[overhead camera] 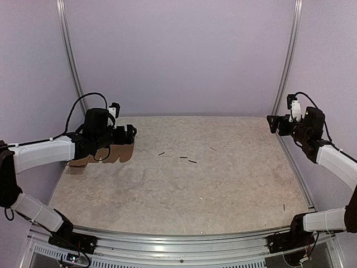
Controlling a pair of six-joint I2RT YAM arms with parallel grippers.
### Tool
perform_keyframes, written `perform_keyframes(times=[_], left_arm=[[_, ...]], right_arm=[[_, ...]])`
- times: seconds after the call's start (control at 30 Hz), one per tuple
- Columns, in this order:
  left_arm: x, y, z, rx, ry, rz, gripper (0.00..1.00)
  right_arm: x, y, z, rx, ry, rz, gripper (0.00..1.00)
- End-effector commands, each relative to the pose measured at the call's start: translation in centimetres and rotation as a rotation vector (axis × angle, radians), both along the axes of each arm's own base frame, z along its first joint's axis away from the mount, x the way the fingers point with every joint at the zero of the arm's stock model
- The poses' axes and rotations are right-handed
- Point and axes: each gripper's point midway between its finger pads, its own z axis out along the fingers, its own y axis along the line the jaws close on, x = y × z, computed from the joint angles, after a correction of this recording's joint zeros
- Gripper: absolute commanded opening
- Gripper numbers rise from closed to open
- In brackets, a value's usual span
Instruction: Fold the paper box
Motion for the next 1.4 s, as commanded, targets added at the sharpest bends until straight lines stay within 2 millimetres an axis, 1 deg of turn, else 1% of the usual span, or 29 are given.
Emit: perform_keyframes(times=[0.0, 0.13, 0.2, 0.23, 0.3, 0.37, 0.4, 0.43, 0.47, 0.5, 0.53, 0.6, 0.63, 0.67, 0.7, 0.77, 0.8, 0.83, 0.93, 1.07, 1.1, 1.2, 1.33, 1.37], left_arm=[[0.1, -0.4, 0.6, -0.021, 0.009, -0.022, 0.99], [0.2, -0.3, 0.7, -0.012, -0.001, -0.023, 0.99], [0.7, 0.4, 0.7, 0.004, -0.005, 0.003, 0.99], [1.2, 1.2, 0.8, 0.006, -0.002, 0.035, 0.99], [2.7, 3.6, 0.9, -0.016, 0.042, 0.114, 0.99], [4.5, 6.3, -0.6, -0.046, 0.166, 0.194, 0.95], [5.4, 7.8, -0.7, -0.060, 0.209, 0.239, 0.93], [6.4, 9.2, -2.2, -0.059, 0.268, 0.279, 0.91], [7.3, 10.4, -2.5, -0.068, 0.290, 0.313, 0.90], [8.0, 11.6, -3.4, -0.069, 0.320, 0.345, 0.89], [8.7, 12.9, -3.8, -0.073, 0.332, 0.379, 0.89], [10.2, 14.3, -5.2, -0.066, 0.371, 0.418, 0.88], [10.9, 14.7, -5.4, -0.059, 0.376, 0.425, 0.87], [11.7, 14.9, -6.6, -0.045, 0.402, 0.429, 0.86], [12.3, 15.1, -6.9, -0.038, 0.414, 0.429, 0.84], [13.5, 14.9, -8.5, -0.029, 0.462, 0.419, 0.79], [13.8, 14.6, -10.4, -0.023, 0.505, 0.412, 0.76], [14.0, 14.4, -11.7, -0.023, 0.535, 0.411, 0.74], [13.5, 13.2, -14.9, -0.043, 0.616, 0.395, 0.73], [12.0, 11.0, -16.5, -0.018, 0.658, 0.372, 0.74], [11.6, 9.8, -16.7, -0.012, 0.657, 0.349, 0.74], [10.7, 6.9, -17.6, 0.003, 0.683, 0.288, 0.75], [9.2, 3.2, -20.4, 0.034, 0.756, 0.203, 0.75], [8.8, 2.3, -20.8, 0.045, 0.764, 0.178, 0.75]], right_arm=[[-0.8, -0.7, 0.2, -0.005, -0.032, -0.018, 1.00], [-0.5, 0.1, -0.8, -0.025, -0.002, 0.036, 1.00], [-0.5, 0.6, -1.5, -0.042, 0.007, 0.068, 1.00], [-0.6, 0.9, -1.8, -0.071, 0.007, 0.096, 1.00], [-1.1, 2.1, -2.5, -0.119, 0.004, 0.184, 1.00], [-2.2, 4.1, -3.4, -0.166, 0.002, 0.321, 1.00], [-2.7, 4.8, -3.6, -0.182, -0.005, 0.372, 1.00], [-3.1, 5.2, -3.8, -0.187, -0.009, 0.404, 1.00], [-3.3, 5.5, -3.8, -0.188, -0.011, 0.427, 1.00], [-3.6, 5.9, -3.8, -0.189, -0.015, 0.450, 1.00], [-3.7, 6.0, -3.7, -0.191, -0.015, 0.463, 1.00], [-3.9, 6.2, -3.8, -0.200, -0.009, 0.482, 1.00], [-3.9, 6.3, -3.8, -0.205, -0.010, 0.486, 1.00], [-4.0, 6.3, -3.8, -0.211, -0.009, 0.491, 0.99], [-4.1, 6.4, -3.8, -0.214, -0.010, 0.497, 0.99], [-4.3, 6.5, -3.8, -0.219, -0.010, 0.511, 0.99], [-4.4, 6.7, -3.9, -0.220, -0.010, 0.519, 0.98], [-4.5, 6.7, -3.9, -0.221, -0.010, 0.526, 0.98], [-4.5, 6.7, -4.1, -0.234, -0.006, 0.533, 0.98], [-4.3, 6.6, -4.4, -0.254, 0.008, 0.529, 0.98], [-4.2, 6.5, -4.4, -0.252, 0.014, 0.527, 0.98], [-3.8, 6.5, -4.1, -0.207, 0.036, 0.520, 0.98], [-3.8, 7.0, -4.5, -0.171, 0.065, 0.551, 0.98], [-3.7, 7.0, -4.6, -0.169, 0.070, 0.551, 0.97]])
